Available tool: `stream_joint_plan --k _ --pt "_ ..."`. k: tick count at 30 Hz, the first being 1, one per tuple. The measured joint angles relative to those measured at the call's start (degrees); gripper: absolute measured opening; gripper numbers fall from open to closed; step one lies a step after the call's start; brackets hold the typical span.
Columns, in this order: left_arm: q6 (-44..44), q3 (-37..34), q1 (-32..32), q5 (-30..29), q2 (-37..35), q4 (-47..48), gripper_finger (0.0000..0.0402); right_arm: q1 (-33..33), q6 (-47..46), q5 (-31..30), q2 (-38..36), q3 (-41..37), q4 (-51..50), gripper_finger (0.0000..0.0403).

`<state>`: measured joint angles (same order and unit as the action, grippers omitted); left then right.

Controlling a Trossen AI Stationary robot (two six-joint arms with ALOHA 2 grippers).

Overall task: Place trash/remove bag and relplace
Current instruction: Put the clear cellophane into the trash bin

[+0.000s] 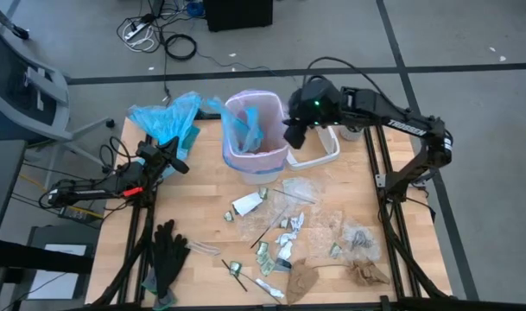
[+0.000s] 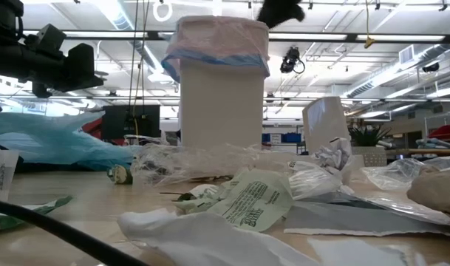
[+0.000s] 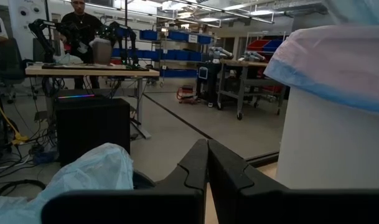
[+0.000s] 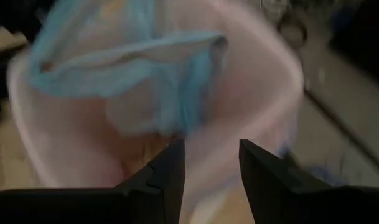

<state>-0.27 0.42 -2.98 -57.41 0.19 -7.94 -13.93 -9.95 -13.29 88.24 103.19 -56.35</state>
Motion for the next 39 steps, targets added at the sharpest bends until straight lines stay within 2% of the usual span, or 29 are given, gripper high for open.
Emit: stream_joint_plan --k 4,10,14,17,22,30,39 --pt "0.0 0.0 0.0 0.0 0.0 0.0 0.0021 0.2 -6.4 4.6 -2.8 0.0 -11.0 0.0137" --pt "0.0 0.0 0.0 0.0 0.0 0.0 0.0021 3.3 -8.5 13.1 -5.6 0.0 -22.4 0.0134" --pt "0.0 0.0 0.0 0.0 0.0 0.0 0.0021 6.9 -7.7 14.3 -6.6 -1.3 -25.4 0.0134" --pt "0.0 0.0 0.0 0.0 0.0 0.0 0.0021 9.7 -4.4 12.7 -7.4 -4.2 -25.0 0.0134" --pt "0.0 0.0 0.0 0.0 0.0 0.0 0.0021 13.6 1.6 12.6 -8.6 -13.7 -16.8 0.0132" --pt "0.0 0.0 0.0 0.0 0.0 0.0 0.0021 16.7 8.2 16.9 -8.1 -32.8 5.5 0.0132" --pt "0.0 0.0 0.0 0.0 0.0 0.0 0.0021 19.1 17.3 16.7 -4.2 -43.8 28.5 0.0132"
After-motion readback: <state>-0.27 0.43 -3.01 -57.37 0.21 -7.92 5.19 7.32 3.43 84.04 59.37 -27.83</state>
